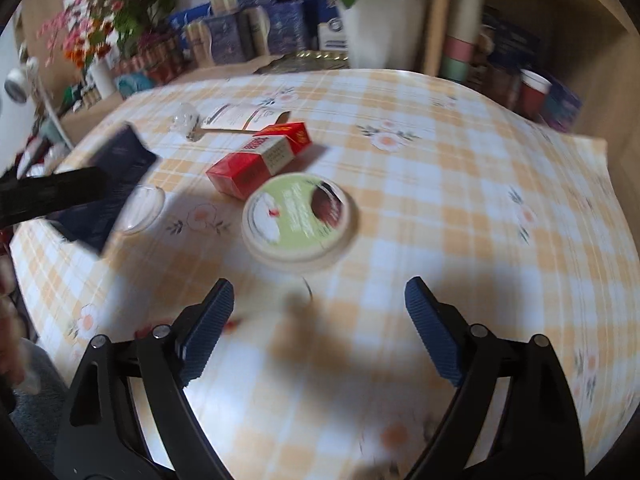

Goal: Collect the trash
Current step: 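Close the left tool on the milk carton and lift it, then grasp the green YEAH YOGURT cup with the right tool while the left tool holds the carton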

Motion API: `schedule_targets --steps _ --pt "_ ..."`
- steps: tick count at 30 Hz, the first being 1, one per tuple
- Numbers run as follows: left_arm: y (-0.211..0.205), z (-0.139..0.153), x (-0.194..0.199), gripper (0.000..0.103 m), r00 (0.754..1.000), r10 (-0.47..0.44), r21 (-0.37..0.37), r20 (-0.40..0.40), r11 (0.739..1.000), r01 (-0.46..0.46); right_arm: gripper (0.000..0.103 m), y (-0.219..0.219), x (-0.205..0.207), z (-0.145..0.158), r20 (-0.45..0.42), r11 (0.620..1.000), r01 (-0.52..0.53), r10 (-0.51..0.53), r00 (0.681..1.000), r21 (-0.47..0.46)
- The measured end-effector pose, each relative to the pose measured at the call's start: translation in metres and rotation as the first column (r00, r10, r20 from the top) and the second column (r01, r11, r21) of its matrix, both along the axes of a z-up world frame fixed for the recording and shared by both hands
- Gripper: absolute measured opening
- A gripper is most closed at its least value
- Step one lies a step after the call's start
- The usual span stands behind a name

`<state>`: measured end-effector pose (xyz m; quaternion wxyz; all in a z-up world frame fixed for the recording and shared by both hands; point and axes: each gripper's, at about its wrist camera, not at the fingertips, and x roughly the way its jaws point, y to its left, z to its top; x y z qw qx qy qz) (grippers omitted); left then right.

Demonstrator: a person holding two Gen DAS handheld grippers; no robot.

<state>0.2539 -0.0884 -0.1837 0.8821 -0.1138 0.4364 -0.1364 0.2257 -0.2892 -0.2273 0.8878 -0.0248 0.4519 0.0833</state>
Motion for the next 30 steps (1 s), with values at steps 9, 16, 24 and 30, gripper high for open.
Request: schedule_targets --steps 9,16,24,30 --pt "0.051 0.016 -0.023 0.08 0.999 0.014 -0.055 0.048 0.998 -0.011 0.088 0.032 0.055 -0.022 -0.085 0.998 -0.03 0.025 0.996 -0.059" --pt "0.083 0.004 -0.04 0.08 0.998 0.039 -0.061 0.041 0.997 -0.037 0.086 0.034 0.072 -0.03 -0.094 0.999 0.018 -0.021 0.995 -0.032" --pt "0.099 -0.012 -0.051 0.08 0.999 0.051 -0.06 0.013 0.997 -0.05 0.084 0.039 0.067 -0.021 -0.085 0.975 -0.04 0.021 0.996 -0.22" --pt "0.096 -0.016 -0.059 0.08 0.999 0.042 -0.054 0.013 0.998 -0.041 0.081 0.021 0.059 -0.006 -0.052 0.966 -0.01 -0.003 0.999 -0.259"
